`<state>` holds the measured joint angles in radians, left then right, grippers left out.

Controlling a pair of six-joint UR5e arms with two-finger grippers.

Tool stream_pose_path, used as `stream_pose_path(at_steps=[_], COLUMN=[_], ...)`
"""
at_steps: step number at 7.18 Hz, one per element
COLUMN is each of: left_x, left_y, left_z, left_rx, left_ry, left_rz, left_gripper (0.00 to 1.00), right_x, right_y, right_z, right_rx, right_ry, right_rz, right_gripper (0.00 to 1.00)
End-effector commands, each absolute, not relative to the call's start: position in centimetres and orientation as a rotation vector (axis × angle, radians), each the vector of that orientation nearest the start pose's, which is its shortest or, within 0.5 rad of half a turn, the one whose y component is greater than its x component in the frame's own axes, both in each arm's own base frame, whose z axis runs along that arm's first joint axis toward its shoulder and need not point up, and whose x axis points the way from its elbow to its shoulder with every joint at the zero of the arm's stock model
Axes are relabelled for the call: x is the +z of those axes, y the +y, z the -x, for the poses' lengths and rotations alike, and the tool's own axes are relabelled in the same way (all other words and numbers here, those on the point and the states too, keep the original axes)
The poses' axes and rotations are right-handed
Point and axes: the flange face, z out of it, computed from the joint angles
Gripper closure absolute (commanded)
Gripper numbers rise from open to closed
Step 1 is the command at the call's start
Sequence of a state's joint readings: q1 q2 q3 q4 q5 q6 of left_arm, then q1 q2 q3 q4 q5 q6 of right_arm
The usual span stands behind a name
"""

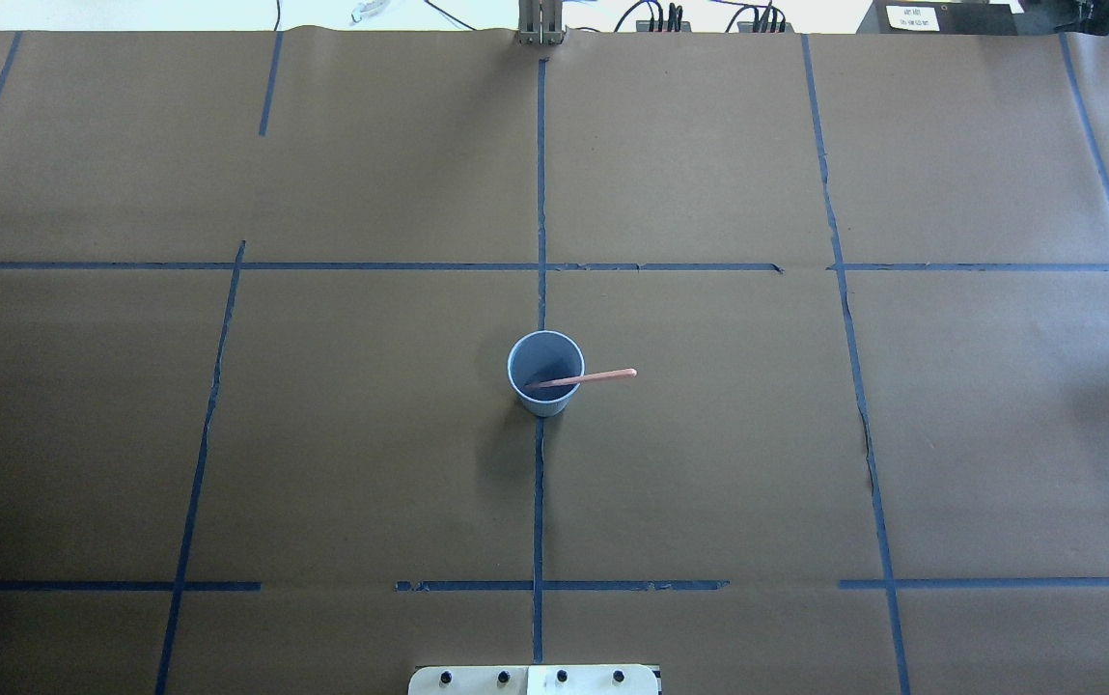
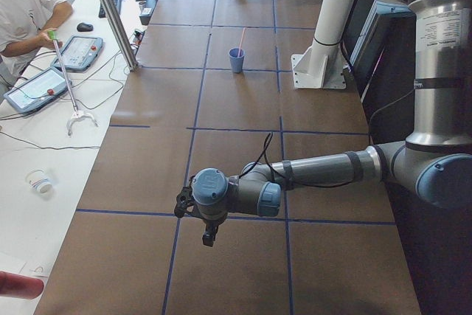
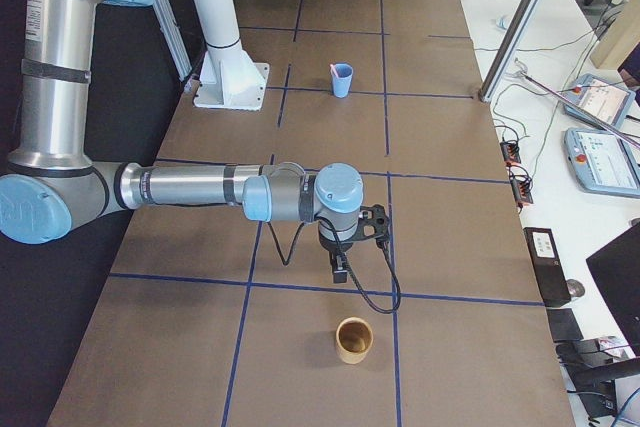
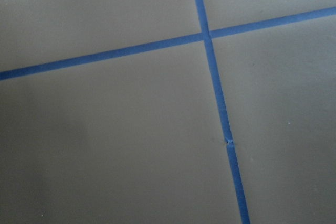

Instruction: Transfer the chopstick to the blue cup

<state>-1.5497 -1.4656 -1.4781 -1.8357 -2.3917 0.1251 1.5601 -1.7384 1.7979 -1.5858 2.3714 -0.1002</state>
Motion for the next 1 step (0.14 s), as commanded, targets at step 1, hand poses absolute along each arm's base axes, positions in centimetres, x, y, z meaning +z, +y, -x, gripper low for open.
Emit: stream_pose_path(at_steps=[1], left_x=[73.87], left_y=[-43.68], left_z=[5.10], left_rx=[0.149], left_ry=[0.820], left_rz=[-0.072], left_gripper=[0.00], right_x=[62.96], right_y=[-41.79], right_z=[-5.76], right_rx=[-0.121], right_ry=[-0.794], right_rz=[-0.075], right_gripper=[0.00])
